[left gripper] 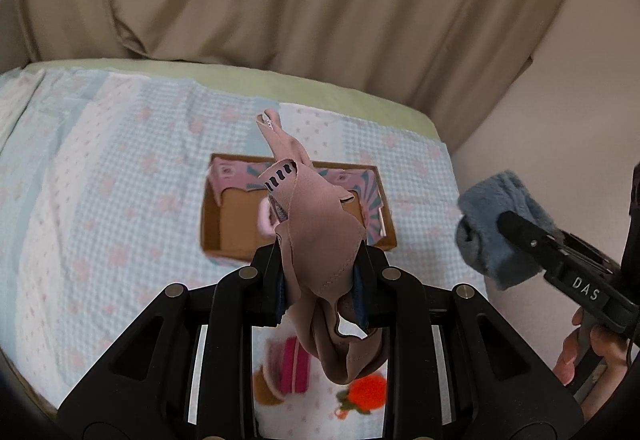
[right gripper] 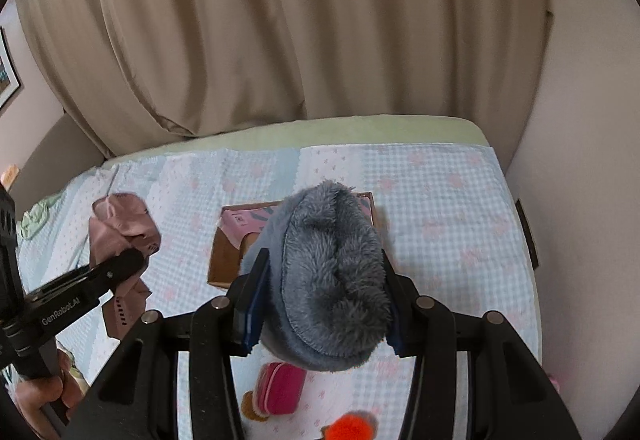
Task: Organize soft objects
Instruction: 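Carry the beige cloth and grey sock into the box and release both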
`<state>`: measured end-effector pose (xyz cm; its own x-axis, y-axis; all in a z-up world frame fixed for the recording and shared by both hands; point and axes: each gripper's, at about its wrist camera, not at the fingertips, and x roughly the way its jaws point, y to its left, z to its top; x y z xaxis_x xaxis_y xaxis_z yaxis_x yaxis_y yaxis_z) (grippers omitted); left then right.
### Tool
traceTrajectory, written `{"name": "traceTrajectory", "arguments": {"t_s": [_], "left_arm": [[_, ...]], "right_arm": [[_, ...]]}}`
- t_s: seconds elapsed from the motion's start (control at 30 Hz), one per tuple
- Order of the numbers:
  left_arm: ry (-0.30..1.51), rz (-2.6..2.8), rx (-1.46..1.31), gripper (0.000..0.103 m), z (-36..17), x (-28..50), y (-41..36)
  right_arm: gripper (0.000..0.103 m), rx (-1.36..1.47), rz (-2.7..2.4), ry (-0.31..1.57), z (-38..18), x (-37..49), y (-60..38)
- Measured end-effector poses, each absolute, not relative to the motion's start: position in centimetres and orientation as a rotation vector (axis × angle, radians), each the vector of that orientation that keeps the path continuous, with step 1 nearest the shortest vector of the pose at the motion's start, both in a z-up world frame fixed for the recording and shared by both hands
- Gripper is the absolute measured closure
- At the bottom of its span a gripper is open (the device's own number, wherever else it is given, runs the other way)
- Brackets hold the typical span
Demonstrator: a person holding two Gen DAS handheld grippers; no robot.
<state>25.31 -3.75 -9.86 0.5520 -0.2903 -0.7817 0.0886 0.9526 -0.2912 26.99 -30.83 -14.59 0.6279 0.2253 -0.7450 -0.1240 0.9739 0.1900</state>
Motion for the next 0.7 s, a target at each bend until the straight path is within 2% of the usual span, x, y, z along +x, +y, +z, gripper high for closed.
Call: {"name": "traceTrajectory", "arguments": {"t_s": [0.27,0.7], "left_arm": [[1.063,-0.278,-0.162,0.081,-15.1,32.9,-7.1],[1.319,-0.343,-0.106,0.081,-30.5,40.7,-9.3]], "right_arm": [[0.059,0.060,0.214,0.970,-18.8,34.3,-29.5],[0.059,0.041,0.172,1.202,-29.9,44.6,-28.0]]}}
